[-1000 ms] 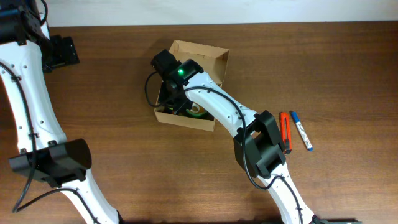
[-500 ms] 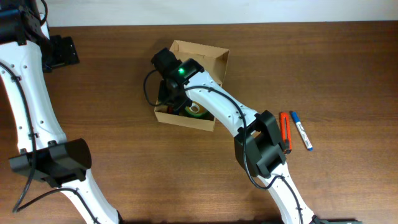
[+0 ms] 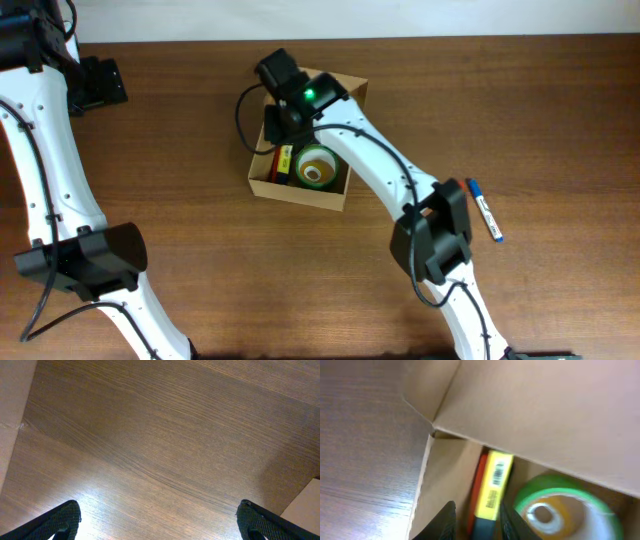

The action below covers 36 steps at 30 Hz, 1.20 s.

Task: Pack container
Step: 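Lift the right gripper out and move it over the orange box cutter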

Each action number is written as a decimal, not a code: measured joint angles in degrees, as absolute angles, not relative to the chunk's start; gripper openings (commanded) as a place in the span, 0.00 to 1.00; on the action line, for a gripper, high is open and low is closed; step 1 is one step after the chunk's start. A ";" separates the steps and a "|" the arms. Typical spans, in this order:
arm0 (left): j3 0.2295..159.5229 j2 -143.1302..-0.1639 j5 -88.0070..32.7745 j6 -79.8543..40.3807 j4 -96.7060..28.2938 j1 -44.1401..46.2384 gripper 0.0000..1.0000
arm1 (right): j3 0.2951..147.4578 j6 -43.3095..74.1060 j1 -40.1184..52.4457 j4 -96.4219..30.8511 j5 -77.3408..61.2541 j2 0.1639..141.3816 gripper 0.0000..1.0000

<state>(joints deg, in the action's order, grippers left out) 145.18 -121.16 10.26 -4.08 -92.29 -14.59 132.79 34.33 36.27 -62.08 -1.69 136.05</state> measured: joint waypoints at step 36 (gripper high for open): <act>145.18 -121.16 10.26 -4.08 -92.25 -14.59 0.99 | 89.32 6.98 -1.48 -66.78 9.43 98.56 0.38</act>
